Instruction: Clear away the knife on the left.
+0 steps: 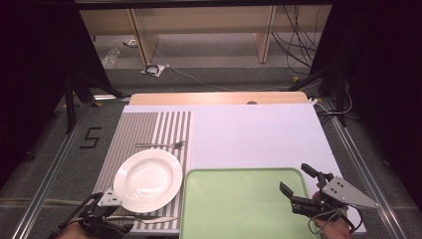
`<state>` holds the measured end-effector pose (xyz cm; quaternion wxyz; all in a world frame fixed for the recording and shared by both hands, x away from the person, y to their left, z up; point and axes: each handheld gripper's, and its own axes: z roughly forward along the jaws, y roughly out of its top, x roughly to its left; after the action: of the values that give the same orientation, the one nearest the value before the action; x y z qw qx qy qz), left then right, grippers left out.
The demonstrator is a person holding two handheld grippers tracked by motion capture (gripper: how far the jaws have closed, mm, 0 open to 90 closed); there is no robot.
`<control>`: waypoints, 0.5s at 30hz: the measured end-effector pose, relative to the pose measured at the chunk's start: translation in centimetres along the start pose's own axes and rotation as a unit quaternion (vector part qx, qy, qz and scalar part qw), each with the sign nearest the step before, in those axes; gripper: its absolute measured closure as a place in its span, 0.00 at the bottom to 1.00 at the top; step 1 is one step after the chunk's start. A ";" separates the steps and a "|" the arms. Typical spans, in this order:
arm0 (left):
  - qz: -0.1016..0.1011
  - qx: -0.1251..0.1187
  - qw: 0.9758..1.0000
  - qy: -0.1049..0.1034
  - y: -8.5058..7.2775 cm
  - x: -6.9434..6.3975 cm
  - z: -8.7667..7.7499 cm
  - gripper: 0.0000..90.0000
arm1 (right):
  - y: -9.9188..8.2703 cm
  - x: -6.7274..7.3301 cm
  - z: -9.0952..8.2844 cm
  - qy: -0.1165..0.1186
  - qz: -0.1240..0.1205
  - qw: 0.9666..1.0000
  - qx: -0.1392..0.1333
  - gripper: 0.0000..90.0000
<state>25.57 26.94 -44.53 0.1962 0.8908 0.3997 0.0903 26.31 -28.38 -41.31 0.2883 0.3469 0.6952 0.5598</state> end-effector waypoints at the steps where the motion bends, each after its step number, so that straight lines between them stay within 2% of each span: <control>1: 0.000 0.004 1.000 0.000 0.0 0.1 0.1 0.24 | 0.0 0.0 0.0 0.000 0.000 1.000 0.001 0.14; 7: -0.004 0.021 1.000 -0.002 0.2 0.6 0.6 0.24 | 0.0 0.0 0.1 0.001 -0.002 1.000 -0.001 0.15; 9: 0.000 0.033 0.999 -0.003 0.2 0.8 1.0 0.24 | 0.0 0.0 0.0 0.000 -0.002 1.000 0.000 0.15; 15: 0.007 0.046 0.999 -0.003 0.5 1.2 1.5 0.27 | 0.0 0.0 0.1 0.001 -0.002 1.000 0.000 0.15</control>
<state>27.15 27.10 -45.69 0.1554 0.9018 0.3970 0.0706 26.36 -28.34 -41.35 0.2887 0.3447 0.6960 0.5599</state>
